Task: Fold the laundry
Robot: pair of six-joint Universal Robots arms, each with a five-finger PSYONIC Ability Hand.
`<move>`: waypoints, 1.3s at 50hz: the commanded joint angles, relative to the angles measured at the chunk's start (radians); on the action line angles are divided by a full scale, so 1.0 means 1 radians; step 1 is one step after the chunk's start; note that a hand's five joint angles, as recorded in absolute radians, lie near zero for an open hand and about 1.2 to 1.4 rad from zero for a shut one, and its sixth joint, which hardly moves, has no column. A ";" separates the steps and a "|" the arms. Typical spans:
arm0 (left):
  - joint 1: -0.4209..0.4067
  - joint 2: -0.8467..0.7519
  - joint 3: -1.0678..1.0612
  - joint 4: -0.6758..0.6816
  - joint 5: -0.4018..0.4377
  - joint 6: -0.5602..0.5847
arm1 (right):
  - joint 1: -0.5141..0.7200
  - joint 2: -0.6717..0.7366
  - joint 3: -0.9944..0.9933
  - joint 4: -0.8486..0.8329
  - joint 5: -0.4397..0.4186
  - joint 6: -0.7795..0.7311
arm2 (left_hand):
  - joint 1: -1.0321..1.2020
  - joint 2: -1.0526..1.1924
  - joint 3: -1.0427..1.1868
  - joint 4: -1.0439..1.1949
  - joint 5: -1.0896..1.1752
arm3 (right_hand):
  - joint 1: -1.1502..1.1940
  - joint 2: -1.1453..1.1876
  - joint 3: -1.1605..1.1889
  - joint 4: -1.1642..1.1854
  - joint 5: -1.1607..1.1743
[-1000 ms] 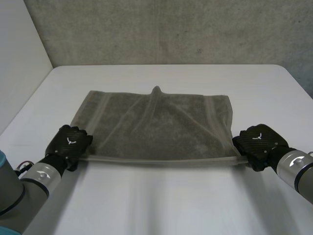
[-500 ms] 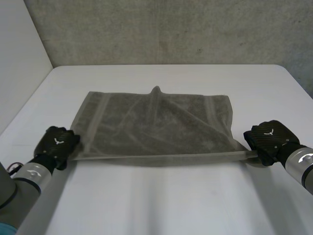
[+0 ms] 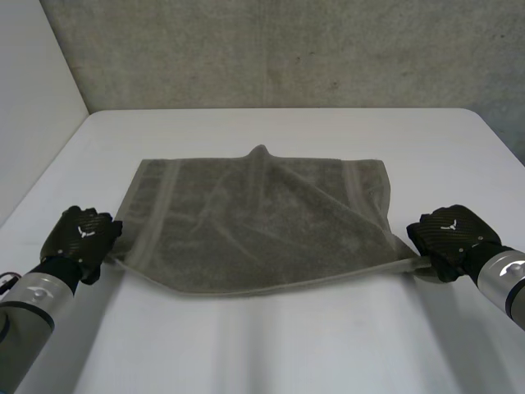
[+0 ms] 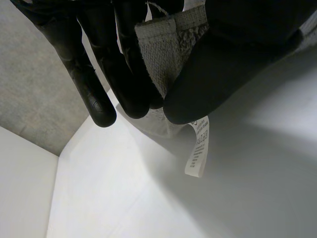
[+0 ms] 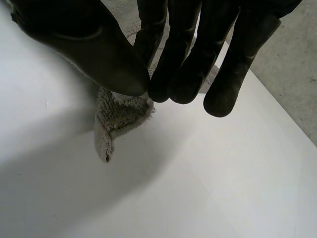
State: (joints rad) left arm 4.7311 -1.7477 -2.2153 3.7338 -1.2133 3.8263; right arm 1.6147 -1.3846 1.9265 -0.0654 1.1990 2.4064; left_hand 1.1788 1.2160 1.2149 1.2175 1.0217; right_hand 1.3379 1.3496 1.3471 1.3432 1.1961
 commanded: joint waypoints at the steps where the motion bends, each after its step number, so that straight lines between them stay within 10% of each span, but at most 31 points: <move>1: 0.004 0.095 -0.001 -0.090 0.017 0.001 | -0.002 -0.044 -0.029 0.102 0.002 -0.047 | 0.217 0.180 0.181 0.179 0.200 | 0.058 0.047 0.049 0.053 0.026; 19: 0.173 0.450 -0.093 -0.451 0.229 0.007 | -0.251 -0.304 -0.175 0.779 -0.156 -0.593 | 0.217 0.180 0.181 0.179 0.200 | 0.058 0.047 0.049 0.053 0.026; 30: 0.096 0.159 0.103 -0.333 0.218 -0.073 | -0.171 -0.027 -0.379 0.674 -0.105 -0.471 | 0.217 0.180 0.181 0.179 0.200 | 0.058 0.047 0.049 0.053 0.026; 35: 0.006 -0.038 0.275 -0.301 0.089 -0.142 | -0.003 0.177 -0.564 0.583 0.063 -0.388 | 0.217 0.180 0.181 0.179 0.200 | 0.058 0.047 0.049 0.053 0.026; 57: -0.171 -0.596 0.996 -0.252 -0.173 -0.290 | 0.143 0.561 -0.942 0.058 0.211 -0.182 | 0.217 0.180 0.181 0.179 0.200 | 0.058 0.047 0.049 0.053 0.026; 60: -0.186 -0.639 1.051 -0.252 -0.176 -0.289 | 0.149 0.607 -0.986 0.033 0.209 -0.179 | 0.217 0.180 0.181 0.179 0.200 | -0.401 -0.413 -0.411 -0.407 -0.434; 62: -0.192 -0.659 1.071 -0.252 -0.178 -0.287 | 0.149 0.644 -1.018 0.003 0.221 -0.179 | 0.150 0.113 0.114 0.112 0.133 | -1.163 -1.175 -1.173 -1.169 -1.196; 63: -0.197 -0.673 1.083 -0.256 -0.178 -0.284 | 0.149 0.644 -1.018 0.002 0.222 -0.179 | -0.794 -0.832 -0.830 -0.833 -0.812 | -1.163 -1.175 -1.173 -1.169 -1.196; 65: -0.200 -0.682 1.085 -0.261 -0.170 -0.284 | 0.151 0.656 -1.029 -0.005 0.232 -0.178 | -0.889 -0.926 -0.925 -0.928 -0.906 | -1.163 -1.175 -1.173 -1.169 -1.196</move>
State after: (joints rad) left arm 4.5450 -2.3892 -1.1639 3.4823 -1.3938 3.5367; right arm 1.7627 -0.7768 0.9404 -0.0424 1.4151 2.2299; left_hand 1.0491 1.0361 1.0377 1.0363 0.8873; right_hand 0.5519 0.5430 0.5590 0.5793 0.3683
